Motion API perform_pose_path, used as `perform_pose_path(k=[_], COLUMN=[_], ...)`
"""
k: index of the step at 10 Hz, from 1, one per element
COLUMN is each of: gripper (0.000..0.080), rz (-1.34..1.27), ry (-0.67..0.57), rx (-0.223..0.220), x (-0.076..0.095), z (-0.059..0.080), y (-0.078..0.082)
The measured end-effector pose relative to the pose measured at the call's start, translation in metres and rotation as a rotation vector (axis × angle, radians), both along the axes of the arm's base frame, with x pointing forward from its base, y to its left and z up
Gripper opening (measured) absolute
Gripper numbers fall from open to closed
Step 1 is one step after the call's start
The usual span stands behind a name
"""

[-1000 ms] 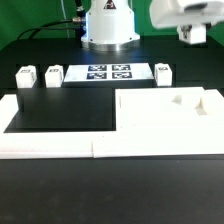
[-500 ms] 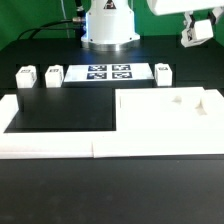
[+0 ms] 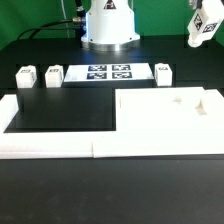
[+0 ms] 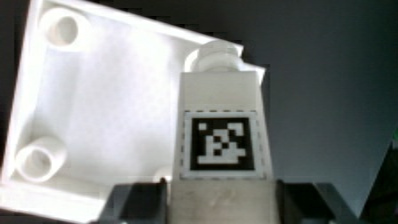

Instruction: Assemble square table

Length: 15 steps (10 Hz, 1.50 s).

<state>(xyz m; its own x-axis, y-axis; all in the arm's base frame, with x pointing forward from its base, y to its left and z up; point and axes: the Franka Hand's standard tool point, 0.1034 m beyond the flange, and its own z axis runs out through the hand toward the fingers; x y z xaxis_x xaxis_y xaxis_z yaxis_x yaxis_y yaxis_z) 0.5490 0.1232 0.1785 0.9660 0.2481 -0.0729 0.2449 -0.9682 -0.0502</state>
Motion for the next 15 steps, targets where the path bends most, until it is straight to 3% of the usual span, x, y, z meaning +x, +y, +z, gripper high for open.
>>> perform_pose_path(k=[2,4,5,6,8,11,13,15], gripper=[0.0292,0.0292,0.0292,0.0292,0.0292,0.0292,0.0292,0.0292], rz=[0.011,0.017,0.004,-0.003,0.004,0.004,0.011,0.013], ry=[-0.174,-0.297,-0.392,-0.46,-0.552,-0.548,-0.559,-0.559], rx=[0.034,0.069,0.082,0.087,0.084,0.086,0.093,0.096], x=[0.014,0.05,0.069,0.076,0.074,0.073,0.067,0.069], z=[0.0,0.003,-0.001,-0.005,-0.008,-0.011,-0.035,-0.04], y=[-0.001,-0.026,-0.03,-0.03,-0.034,-0.031,-0.023,-0.02])
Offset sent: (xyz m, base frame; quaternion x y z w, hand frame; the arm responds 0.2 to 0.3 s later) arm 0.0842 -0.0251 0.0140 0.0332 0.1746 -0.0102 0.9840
